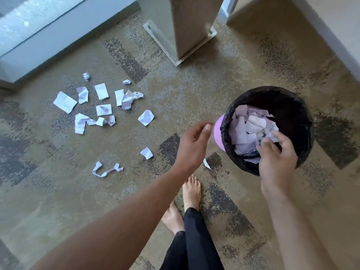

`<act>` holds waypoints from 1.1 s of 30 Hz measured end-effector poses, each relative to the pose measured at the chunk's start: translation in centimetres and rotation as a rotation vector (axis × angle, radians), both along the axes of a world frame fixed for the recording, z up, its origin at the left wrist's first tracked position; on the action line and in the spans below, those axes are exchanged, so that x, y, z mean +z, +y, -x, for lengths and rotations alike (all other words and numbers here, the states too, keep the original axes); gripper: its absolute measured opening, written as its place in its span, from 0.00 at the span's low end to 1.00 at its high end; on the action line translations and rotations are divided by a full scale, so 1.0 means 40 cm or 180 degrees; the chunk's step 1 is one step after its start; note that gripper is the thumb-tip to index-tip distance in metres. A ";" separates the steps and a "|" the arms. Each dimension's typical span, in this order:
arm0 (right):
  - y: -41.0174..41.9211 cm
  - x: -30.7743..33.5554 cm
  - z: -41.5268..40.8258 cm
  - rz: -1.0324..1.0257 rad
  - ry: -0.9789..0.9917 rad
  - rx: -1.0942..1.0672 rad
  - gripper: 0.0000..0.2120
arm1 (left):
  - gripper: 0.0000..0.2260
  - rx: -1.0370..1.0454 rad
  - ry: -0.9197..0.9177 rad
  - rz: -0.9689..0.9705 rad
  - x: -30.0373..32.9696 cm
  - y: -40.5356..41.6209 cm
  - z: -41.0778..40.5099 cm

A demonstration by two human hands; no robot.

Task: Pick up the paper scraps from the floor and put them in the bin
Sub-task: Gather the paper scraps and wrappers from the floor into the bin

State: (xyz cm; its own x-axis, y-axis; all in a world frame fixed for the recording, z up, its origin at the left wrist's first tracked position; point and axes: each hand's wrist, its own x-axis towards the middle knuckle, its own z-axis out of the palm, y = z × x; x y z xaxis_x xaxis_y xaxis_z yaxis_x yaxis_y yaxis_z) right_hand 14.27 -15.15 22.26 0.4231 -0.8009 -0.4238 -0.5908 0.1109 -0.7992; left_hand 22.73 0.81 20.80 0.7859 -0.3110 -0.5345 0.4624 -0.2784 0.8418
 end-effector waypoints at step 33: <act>0.228 -0.806 0.154 0.1666 0.1701 0.2014 0.20 | 0.30 0.1550 0.0228 -0.3510 -0.769 0.904 0.141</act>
State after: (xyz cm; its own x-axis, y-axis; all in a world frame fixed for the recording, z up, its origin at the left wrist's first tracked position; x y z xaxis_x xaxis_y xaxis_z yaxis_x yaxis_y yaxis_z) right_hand 8.09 -6.04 -9.99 0.6948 -0.6335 -0.3405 -0.7175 -0.6434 -0.2669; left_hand 17.10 36.98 -9.95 0.6516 0.6604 -0.3733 0.7546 -0.6148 0.2296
